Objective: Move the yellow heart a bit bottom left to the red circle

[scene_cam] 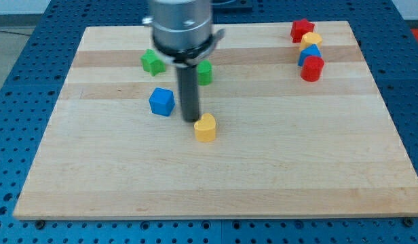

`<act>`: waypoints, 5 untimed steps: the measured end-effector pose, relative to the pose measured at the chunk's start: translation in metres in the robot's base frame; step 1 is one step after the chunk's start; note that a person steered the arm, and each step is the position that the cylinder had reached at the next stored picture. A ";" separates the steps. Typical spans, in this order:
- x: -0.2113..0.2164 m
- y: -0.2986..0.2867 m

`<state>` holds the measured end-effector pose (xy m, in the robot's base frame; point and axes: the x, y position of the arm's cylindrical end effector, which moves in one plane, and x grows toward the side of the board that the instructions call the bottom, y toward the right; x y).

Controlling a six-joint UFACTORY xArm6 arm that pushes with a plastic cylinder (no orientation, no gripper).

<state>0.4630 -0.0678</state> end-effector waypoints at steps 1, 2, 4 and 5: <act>0.035 -0.021; 0.043 0.015; -0.001 0.065; -0.021 0.111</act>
<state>0.4417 0.0427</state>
